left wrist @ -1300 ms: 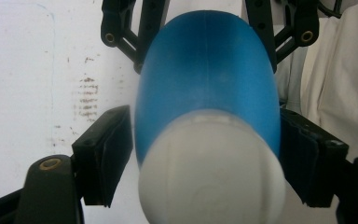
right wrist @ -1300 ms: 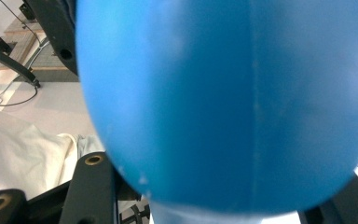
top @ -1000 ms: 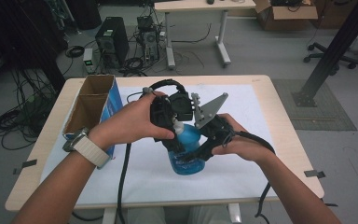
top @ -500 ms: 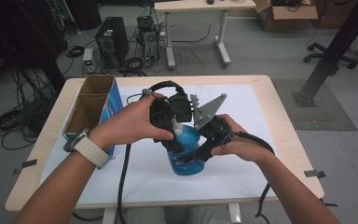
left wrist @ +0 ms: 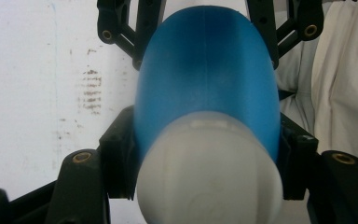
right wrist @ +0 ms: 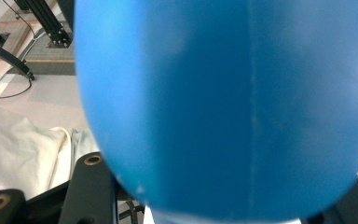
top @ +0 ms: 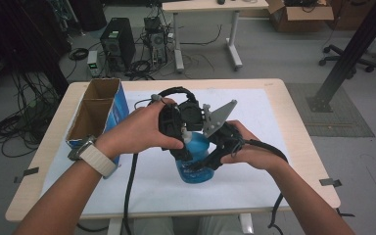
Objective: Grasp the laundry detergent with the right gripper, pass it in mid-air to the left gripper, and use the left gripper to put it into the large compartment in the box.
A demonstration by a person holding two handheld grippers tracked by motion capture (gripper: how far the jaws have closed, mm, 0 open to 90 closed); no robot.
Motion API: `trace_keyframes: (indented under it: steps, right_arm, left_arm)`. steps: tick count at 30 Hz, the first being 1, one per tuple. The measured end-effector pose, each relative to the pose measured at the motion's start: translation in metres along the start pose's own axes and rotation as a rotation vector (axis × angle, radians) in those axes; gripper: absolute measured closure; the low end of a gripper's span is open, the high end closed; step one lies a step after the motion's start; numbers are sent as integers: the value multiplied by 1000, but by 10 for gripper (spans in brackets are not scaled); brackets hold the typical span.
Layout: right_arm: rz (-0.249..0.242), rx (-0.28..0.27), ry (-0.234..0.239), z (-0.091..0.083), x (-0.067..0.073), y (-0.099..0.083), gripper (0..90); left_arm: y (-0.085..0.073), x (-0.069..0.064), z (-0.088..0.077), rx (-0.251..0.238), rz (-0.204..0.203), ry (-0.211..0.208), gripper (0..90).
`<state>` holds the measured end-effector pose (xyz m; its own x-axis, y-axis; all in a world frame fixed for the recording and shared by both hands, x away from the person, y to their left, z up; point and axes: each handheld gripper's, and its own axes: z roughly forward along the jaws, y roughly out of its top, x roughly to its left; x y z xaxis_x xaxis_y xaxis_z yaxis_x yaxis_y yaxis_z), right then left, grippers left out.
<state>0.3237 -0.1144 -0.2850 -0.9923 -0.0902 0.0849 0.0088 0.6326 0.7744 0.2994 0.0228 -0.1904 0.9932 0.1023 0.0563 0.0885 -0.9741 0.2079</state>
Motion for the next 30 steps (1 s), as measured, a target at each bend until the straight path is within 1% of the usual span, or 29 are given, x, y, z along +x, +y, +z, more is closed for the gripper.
trace_keyframes:
  steps: [5,6,7,8,10,11,12,13,14,15,18,20,24,25,26,28,30]
  right_arm:
    - [-3,-13,-3,-2,1,1,425]
    - [-9,-12,-12,-2,1,1,419]
    - [-10,-13,-17,-3,1,1,387]
    - [1,-16,-26,-3,1,0,333]
    - [21,-10,-41,-3,1,-5,259]
    - [21,-10,-41,-3,1,-5,259]
    - [32,-23,-60,-5,0,-12,208]
    - [32,-23,-60,-5,0,-12,208]
    - [32,-40,-71,-8,0,-16,187]
    - [37,-44,-75,-11,0,-19,180]
    - [59,-39,-101,-23,-3,-29,145]
    - [80,-39,-109,-31,-3,-34,133]
    - [119,-38,-111,-47,-4,-42,127]
    - [125,-30,-112,-50,-4,-43,127]
    - [129,-10,-124,-54,-3,-44,126]
    - [135,38,-139,-58,-3,-46,96]
    - [148,84,-150,-63,-1,-48,93]
  left_arm:
    - [4,-1,-3,17,2,7,381]
    - [6,-1,-4,33,3,10,381]
    - [7,-1,-4,39,0,11,381]
    - [8,0,-5,49,-1,12,381]
    - [9,0,-8,55,-6,14,381]
    - [9,0,-8,55,-6,14,381]
    - [9,1,-8,61,-12,16,381]
    - [8,1,-8,70,-14,20,381]
    - [8,2,-9,76,-18,23,381]
    - [7,2,-9,89,-23,23,381]
    - [4,4,-11,104,-40,26,381]
    - [1,6,-13,110,-52,27,381]
    - [-2,9,-20,102,-86,36,380]
    - [-2,10,-22,100,-94,39,381]
    - [-3,11,-25,102,-104,44,380]
    - [-3,13,-30,117,-123,54,380]
    - [-3,15,-36,129,-142,65,380]
